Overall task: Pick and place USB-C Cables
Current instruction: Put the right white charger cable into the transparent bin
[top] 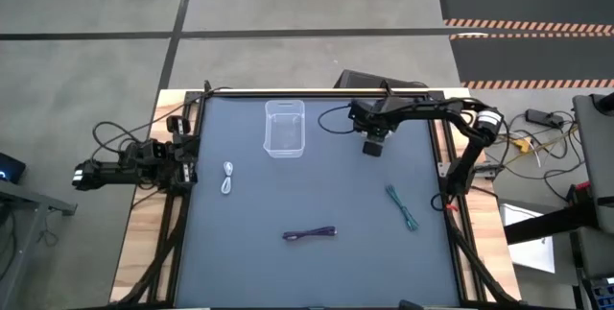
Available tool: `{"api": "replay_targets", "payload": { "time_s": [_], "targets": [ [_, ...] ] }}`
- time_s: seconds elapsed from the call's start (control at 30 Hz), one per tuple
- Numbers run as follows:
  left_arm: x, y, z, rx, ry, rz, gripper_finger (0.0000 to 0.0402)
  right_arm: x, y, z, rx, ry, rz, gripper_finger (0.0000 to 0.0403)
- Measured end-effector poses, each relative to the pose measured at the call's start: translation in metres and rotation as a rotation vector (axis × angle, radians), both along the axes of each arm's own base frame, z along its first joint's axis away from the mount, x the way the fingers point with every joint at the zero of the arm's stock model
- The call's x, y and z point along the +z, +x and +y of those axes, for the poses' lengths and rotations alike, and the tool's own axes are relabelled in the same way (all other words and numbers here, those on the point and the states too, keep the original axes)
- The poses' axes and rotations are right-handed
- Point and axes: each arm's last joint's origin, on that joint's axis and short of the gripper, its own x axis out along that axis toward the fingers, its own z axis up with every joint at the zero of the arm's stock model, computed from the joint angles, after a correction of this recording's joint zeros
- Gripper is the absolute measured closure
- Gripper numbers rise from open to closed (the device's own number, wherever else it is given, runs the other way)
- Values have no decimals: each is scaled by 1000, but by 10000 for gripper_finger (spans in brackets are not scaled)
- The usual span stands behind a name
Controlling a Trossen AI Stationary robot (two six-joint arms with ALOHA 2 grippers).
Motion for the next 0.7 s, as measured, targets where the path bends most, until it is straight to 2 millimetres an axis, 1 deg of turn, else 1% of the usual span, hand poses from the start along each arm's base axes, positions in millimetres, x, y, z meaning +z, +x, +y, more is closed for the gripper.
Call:
{"api": "replay_targets", "payload": {
  "time_s": [0.27, 0.43, 0.7],
  "targets": [
    [0, 0, 0, 0, 0, 0, 402, 28, 0, 0, -65, -53, -112, 365],
    [0, 0, 0, 0, 0, 0, 402, 47, 1, 5, -90, -100, -211, 365],
    [0, 0, 0, 0, 0, 1, 402, 72, -1, 9, -247, -141, -394, 365]
  ]
}}
